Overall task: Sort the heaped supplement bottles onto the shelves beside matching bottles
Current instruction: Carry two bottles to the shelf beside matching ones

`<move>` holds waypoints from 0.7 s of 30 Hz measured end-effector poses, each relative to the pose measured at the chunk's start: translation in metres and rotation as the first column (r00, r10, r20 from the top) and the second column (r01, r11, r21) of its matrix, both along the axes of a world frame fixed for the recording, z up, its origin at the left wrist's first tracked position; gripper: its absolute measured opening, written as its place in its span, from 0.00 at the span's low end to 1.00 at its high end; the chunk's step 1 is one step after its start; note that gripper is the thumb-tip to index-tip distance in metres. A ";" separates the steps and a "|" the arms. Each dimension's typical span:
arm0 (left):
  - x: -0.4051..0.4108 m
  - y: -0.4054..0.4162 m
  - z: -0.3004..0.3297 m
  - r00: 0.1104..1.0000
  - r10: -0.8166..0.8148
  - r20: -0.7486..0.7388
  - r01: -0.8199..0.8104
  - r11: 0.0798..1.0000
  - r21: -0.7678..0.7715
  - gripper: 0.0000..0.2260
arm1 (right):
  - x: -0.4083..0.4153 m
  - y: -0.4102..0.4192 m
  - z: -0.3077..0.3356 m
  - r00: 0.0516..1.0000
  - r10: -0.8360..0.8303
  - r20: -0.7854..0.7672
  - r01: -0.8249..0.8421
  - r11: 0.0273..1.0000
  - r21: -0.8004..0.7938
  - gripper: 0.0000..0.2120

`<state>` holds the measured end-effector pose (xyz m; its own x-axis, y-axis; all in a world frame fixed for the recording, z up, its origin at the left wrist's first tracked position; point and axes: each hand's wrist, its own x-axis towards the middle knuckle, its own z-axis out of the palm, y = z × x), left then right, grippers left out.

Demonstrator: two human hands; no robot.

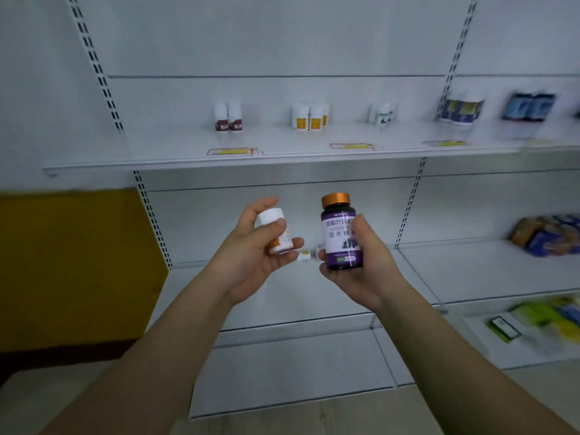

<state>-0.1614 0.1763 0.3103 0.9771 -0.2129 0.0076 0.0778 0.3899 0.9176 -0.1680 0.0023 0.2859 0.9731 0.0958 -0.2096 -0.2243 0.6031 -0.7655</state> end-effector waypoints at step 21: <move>-0.049 -0.324 0.077 0.931 -0.319 0.180 0.329 0.944 -0.027 0.16 | -0.096 -0.328 0.108 0.939 -0.198 0.280 0.248 0.956 -0.157 0.17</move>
<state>-0.2101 -0.1478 0.3871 0.8379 -0.5119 0.1892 0.0525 0.4207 0.9057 -0.2637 -0.3253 0.3934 0.9874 -0.1466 0.0589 0.1201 0.4544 -0.8827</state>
